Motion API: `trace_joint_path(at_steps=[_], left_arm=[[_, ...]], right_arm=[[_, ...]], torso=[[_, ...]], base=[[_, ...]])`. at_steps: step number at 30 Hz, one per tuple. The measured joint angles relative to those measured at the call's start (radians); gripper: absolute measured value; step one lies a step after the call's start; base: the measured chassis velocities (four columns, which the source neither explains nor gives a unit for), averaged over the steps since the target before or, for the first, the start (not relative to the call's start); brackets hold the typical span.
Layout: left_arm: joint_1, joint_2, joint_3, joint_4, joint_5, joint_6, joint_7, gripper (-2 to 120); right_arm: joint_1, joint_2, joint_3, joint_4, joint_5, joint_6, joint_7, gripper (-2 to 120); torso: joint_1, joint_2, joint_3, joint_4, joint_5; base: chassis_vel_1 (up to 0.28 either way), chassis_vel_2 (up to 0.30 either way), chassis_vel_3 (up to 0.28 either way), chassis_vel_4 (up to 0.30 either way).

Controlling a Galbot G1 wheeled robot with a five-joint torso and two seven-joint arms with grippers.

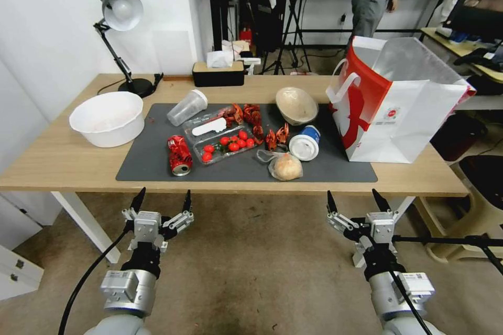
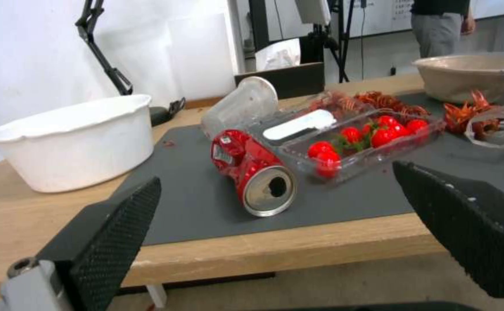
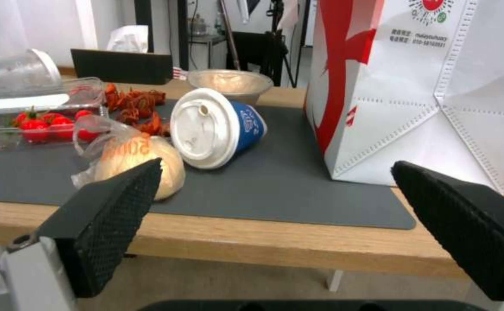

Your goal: Pick up the trash from the table and place it into the takeout bag.

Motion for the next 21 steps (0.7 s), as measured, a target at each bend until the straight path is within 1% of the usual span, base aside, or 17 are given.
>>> trace_joint_path(at_steps=[21], left_arm=[[0.000,0.000,0.000,0.000,0.000,0.000,0.000,100]], right_arm=[[0.000,0.000,0.000,0.000,0.000,0.000,0.000,100]], torso=[[0.000,0.000,0.000,0.0000,0.0000]], base=[[0.000,0.000,0.000,0.000]])
